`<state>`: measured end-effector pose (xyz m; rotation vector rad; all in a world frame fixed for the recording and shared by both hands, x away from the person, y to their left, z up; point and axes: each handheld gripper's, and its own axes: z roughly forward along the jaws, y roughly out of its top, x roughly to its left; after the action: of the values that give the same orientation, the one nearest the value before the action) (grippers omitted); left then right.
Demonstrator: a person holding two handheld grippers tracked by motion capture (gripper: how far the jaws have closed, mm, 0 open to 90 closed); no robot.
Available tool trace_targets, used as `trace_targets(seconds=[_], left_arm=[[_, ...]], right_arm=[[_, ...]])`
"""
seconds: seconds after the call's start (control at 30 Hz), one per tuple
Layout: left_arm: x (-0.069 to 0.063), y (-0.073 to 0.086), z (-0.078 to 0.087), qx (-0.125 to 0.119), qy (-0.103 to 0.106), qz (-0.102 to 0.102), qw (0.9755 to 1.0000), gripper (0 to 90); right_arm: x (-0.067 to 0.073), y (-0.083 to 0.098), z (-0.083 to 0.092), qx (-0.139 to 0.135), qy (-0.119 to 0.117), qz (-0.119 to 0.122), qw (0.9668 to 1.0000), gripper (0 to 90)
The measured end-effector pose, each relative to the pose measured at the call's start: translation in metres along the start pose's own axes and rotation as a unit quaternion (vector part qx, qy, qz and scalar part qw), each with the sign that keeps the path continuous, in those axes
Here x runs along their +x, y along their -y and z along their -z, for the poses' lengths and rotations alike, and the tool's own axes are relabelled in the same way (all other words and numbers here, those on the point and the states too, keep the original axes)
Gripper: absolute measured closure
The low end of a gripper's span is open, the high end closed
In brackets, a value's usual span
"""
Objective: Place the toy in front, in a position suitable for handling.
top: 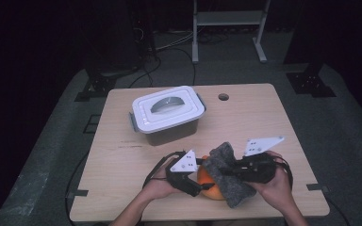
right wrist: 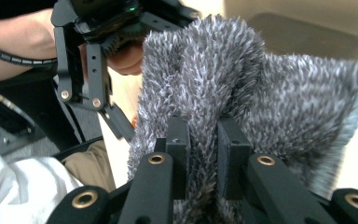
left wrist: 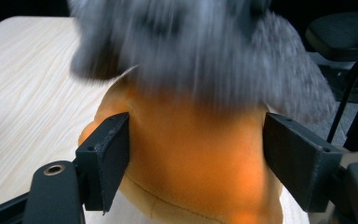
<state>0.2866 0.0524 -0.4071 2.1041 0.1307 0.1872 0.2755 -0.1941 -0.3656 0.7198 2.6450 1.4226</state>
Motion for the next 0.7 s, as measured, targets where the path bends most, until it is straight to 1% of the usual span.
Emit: trace_targets(seconds=[0.07,0.1,0.13,0.2,0.27,0.33,0.37,0.43,0.5,0.53,0.6,0.7], left_arm=[[0.0,0.002,0.0,0.008,-0.002,-0.005,1.0,24.8],[0.002,0.004,0.001,0.005,-0.002,0.002,1.0,24.9],[0.002,0.005,0.001,0.003,-0.001,0.006,1.0,24.9],[0.003,0.005,0.002,0.004,-0.002,0.006,1.0,24.8],[0.003,0.005,0.001,0.002,-0.002,0.007,1.0,24.8],[0.002,0.003,0.0,0.001,-0.001,0.006,1.0,24.5],[0.001,0.002,-0.001,0.002,-0.002,0.005,1.0,24.0],[-0.001,0.001,-0.002,0.001,0.001,0.001,1.0,23.1],[0.0,0.002,-0.002,0.005,0.004,0.001,1.0,22.1],[0.0,0.003,-0.001,0.007,0.004,0.0,1.0,22.2],[0.002,0.005,0.0,0.008,0.005,0.004,0.9999,23.3],[0.003,0.008,0.002,0.014,0.009,0.003,0.9998,23.6]], right_arm=[[0.003,0.0,-0.007,0.011,-0.002,0.007,0.9999,76.8],[0.002,0.001,-0.008,0.01,-0.003,0.005,0.9999,76.9],[-0.001,0.002,-0.007,0.009,-0.002,0.002,1.0,76.9],[-0.005,0.005,-0.003,0.01,0.008,-0.002,0.9999,76.9],[-0.011,0.01,0.001,0.01,0.019,-0.013,0.9997,76.9],[-0.015,0.012,0.004,0.007,0.019,-0.022,0.9996,76.9],[-0.014,0.012,0.004,0.006,0.018,-0.023,0.9996,76.8],[-0.009,0.008,0.002,0.004,0.019,-0.013,0.9997,76.7],[-0.004,0.004,-0.001,-0.002,0.012,-0.007,0.9999,76.7],[-0.002,0.002,-0.005,0.002,0.012,0.0,0.9999,76.7],[-0.004,0.003,-0.005,0.001,0.01,-0.003,1.0,76.8],[-0.012,0.009,-0.001,-0.004,0.013,-0.022,0.9997,76.8]])
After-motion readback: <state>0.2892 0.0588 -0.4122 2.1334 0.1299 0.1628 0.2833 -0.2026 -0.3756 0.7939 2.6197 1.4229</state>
